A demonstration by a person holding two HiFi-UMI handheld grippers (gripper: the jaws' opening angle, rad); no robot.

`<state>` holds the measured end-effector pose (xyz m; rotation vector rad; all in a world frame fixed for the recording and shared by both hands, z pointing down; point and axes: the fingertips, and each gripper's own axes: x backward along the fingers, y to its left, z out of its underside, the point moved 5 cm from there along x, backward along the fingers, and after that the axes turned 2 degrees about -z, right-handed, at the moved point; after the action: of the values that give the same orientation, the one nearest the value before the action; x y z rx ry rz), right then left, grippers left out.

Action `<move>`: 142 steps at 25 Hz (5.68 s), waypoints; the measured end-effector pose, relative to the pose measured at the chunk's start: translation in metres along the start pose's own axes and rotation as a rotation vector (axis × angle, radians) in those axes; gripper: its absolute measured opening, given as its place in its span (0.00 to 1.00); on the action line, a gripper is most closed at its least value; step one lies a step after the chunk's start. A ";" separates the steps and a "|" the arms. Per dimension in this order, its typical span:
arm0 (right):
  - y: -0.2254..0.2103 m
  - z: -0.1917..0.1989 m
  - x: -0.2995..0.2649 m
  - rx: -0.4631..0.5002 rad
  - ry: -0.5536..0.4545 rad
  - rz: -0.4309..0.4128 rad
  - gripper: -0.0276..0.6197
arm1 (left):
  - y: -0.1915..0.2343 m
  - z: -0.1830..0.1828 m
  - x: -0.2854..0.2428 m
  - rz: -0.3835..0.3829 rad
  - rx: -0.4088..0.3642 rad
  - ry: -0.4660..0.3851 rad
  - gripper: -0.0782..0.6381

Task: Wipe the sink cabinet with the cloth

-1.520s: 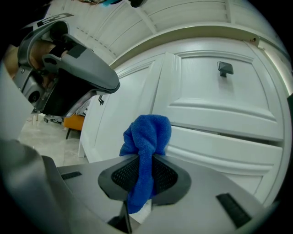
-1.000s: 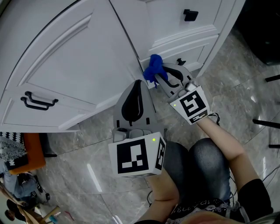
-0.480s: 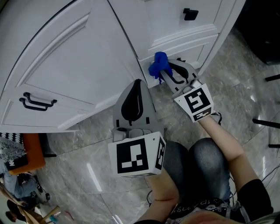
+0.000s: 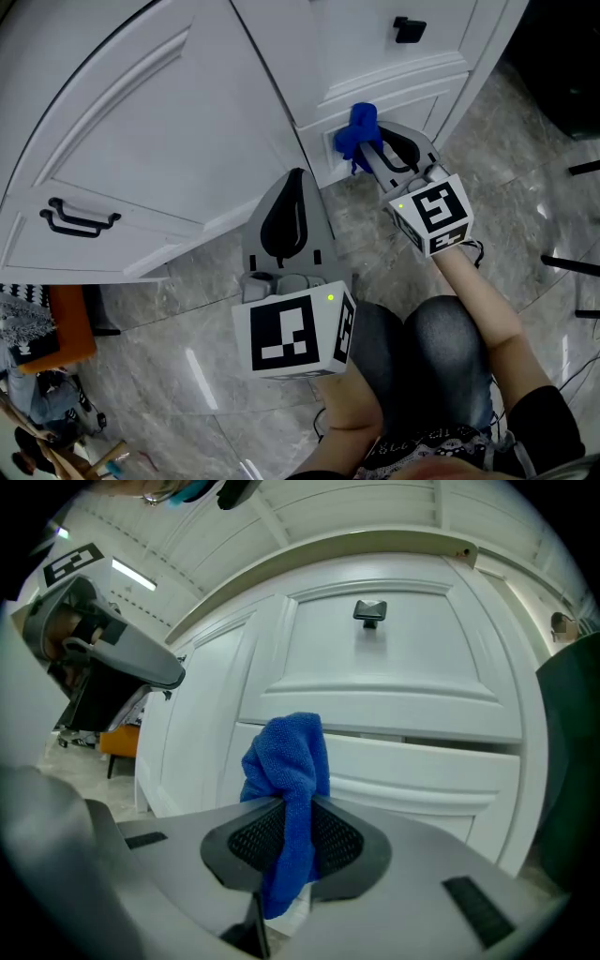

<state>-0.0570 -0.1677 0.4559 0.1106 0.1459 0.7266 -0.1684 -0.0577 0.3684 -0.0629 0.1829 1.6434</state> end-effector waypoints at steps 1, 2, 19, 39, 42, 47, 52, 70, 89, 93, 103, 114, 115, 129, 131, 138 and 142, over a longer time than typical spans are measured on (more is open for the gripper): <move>-0.003 0.001 0.001 -0.006 0.001 0.008 0.16 | 0.000 0.000 0.000 0.000 0.000 0.001 0.12; -0.006 0.001 0.003 -0.013 0.001 0.018 0.16 | 0.000 0.000 0.000 0.000 -0.001 0.001 0.12; -0.062 0.008 0.035 -0.081 -0.052 0.161 0.16 | -0.003 0.002 -0.004 -0.002 -0.010 0.009 0.12; -0.118 0.033 0.061 0.093 0.050 0.332 0.16 | -0.010 0.006 -0.014 0.011 -0.018 0.023 0.12; -0.124 0.034 0.066 0.092 0.056 0.357 0.16 | -0.010 0.007 -0.017 0.016 -0.015 0.026 0.12; -0.145 0.038 0.075 0.067 0.069 0.428 0.16 | -0.009 0.009 -0.019 0.021 -0.005 0.027 0.12; -0.162 0.041 0.085 0.022 0.068 0.495 0.16 | -0.008 0.010 -0.020 0.025 -0.001 0.027 0.12; -0.129 0.046 0.085 0.024 0.034 0.391 0.16 | -0.012 0.006 -0.018 0.019 -0.008 0.020 0.12; 0.074 0.053 -0.002 0.127 0.075 -0.283 0.16 | 0.008 0.002 -0.003 -0.003 0.049 -0.017 0.12; 0.076 0.062 -0.026 0.128 0.107 -0.236 0.16 | 0.010 0.001 0.000 -0.003 0.058 -0.024 0.12; 0.075 0.066 -0.033 0.186 0.062 -0.186 0.16 | 0.011 0.003 -0.001 0.004 0.057 -0.017 0.12; 0.064 0.071 -0.028 0.262 0.063 -0.153 0.16 | 0.008 0.002 -0.003 0.005 0.049 -0.015 0.12; 0.064 0.071 -0.028 0.265 0.063 -0.153 0.16 | 0.008 0.002 -0.003 0.005 0.049 -0.015 0.12; 0.039 0.077 -0.023 0.168 0.065 -0.098 0.16 | 0.002 0.003 -0.007 0.016 0.039 -0.011 0.12; 0.038 0.077 -0.022 0.172 0.064 -0.100 0.16 | 0.001 0.003 -0.006 0.013 0.037 -0.009 0.12; 0.025 0.081 -0.017 0.164 0.064 -0.062 0.16 | 0.002 0.003 -0.006 0.007 0.031 -0.006 0.12; 0.022 0.082 -0.015 0.163 0.063 -0.056 0.16 | -0.001 0.003 -0.008 0.018 0.024 -0.002 0.12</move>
<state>-0.0686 -0.1659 0.5416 0.2381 0.2678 0.6622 -0.1661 -0.0652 0.3729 -0.0413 0.2025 1.6589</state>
